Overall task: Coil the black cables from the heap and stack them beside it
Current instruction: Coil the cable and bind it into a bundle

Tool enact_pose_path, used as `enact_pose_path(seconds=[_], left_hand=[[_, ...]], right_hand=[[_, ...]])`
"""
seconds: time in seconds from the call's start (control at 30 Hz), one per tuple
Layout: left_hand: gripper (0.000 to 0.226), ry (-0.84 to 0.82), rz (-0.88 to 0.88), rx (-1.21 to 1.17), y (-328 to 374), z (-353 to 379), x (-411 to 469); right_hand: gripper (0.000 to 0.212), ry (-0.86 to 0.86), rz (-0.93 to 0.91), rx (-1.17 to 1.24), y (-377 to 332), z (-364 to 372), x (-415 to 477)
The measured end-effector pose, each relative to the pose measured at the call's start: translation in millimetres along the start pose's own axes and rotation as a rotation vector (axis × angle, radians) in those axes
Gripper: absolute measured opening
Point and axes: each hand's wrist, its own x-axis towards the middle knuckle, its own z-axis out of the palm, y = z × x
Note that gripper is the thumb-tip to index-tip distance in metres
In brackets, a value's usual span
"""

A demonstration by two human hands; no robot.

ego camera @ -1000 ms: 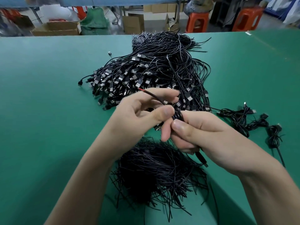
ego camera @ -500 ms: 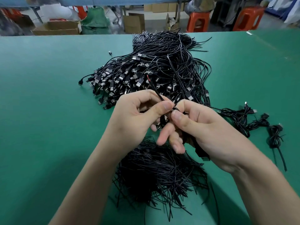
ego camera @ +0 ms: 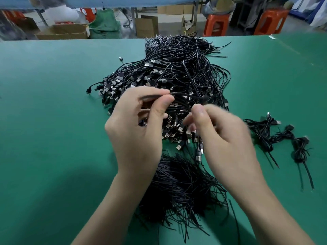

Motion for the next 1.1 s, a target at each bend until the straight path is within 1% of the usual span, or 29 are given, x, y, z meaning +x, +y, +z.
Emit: enact_pose_path(seconds=[0.07, 0.1, 0.13, 0.23, 0.27, 0.33, 0.4, 0.43, 0.5, 0.57, 0.6, 0.67, 0.73, 0.77, 0.83, 0.87, 0.93, 1.0, 1.07, 1.1], left_hand=[[0.003, -0.043, 0.135, 0.044, 0.3, 2.0, -5.7], [0.006, -0.082, 0.183, 0.06, -0.1, 3.1, -8.2], [0.008, -0.125, 0.217, 0.069, -0.6, 4.7, -10.1], [0.007, -0.233, 0.274, 0.043, -3.6, 8.5, -15.4], [0.007, -0.262, 0.285, 0.022, -5.5, 8.9, -16.7], [0.009, -0.301, 0.302, 0.008, -9.6, 8.4, -18.4], [0.008, -0.295, 0.346, 0.032, -14.7, 10.1, -21.0], [0.007, -0.275, 0.38, 0.064, -17.5, 10.9, -21.4], [0.008, -0.277, 0.449, 0.145, -23.5, 10.1, -17.8], [0.007, -0.34, 0.492, 0.201, -30.0, 5.8, -12.5], [0.006, -0.38, 0.477, 0.202, -31.5, 4.3, -12.2], [0.008, -0.443, 0.38, 0.125, -26.7, 5.4, -17.9], [0.012, -0.433, 0.246, 0.011, -15.8, 9.8, -23.9], [0.013, -0.408, 0.158, -0.028, -11.0, 12.0, -25.2], [0.019, -0.368, -0.086, -0.084, -3.0, 14.8, -23.8], [0.021, -0.39, -0.214, -0.11, 0.5, 15.9, -22.9], [0.015, -0.481, -0.383, -0.17, 4.7, 18.2, -23.9], [0.019, -0.508, -0.483, -0.211, 9.3, 20.0, -25.5], [0.038, -0.509, -0.52, -0.264, 10.8, 20.7, -25.7], [0.049, -0.504, -0.533, -0.283, 11.1, 20.5, -24.7]], right_hand=[[0.07, -0.289, 0.32, 0.43, -4.8, 6.8, 3.6], [0.08, -0.369, 0.45, 0.632, -7.1, 9.2, 5.2], [0.08, -0.394, 0.517, 0.812, -7.7, 9.0, 6.5], [0.054, -0.312, 0.561, 1.237, -8.1, 0.9, 9.1], [0.049, -0.29, 0.572, 1.334, -8.9, -1.7, 9.2], [0.043, -0.219, 0.594, 1.401, -9.0, -3.9, 8.6], [0.041, -0.125, 0.562, 1.334, -5.9, -3.3, 7.8], [0.039, -0.092, 0.517, 1.253, -3.4, -3.1, 7.9], [0.034, -0.063, 0.411, 1.046, 0.3, -3.5, 8.8], [0.034, -0.03, 0.307, 0.805, 4.1, -5.2, 10.6], [0.034, -0.005, 0.257, 0.668, 6.5, -5.4, 11.7], [0.034, 0.036, 0.144, 0.4, 9.5, -4.9, 11.9], [0.034, 0.05, 0.046, 0.171, 12.0, -3.5, 10.6], [0.033, 0.043, 0.013, 0.074, 12.5, -2.6, 9.9], [0.03, 0.02, -0.027, -0.084, 10.8, -0.2, 7.1], [0.029, 0.006, -0.031, -0.157, 9.6, 1.7, 5.2], [0.027, -0.025, -0.053, -0.333, 5.9, 5.1, 1.7], [0.013, -0.037, -0.069, -0.47, 1.9, 6.7, -1.4], [0.023, -0.007, -0.086, -0.57, -2.0, 7.1, -4.2], [0.023, -0.038, -0.091, -0.584, -2.6, 5.8, -5.1]])
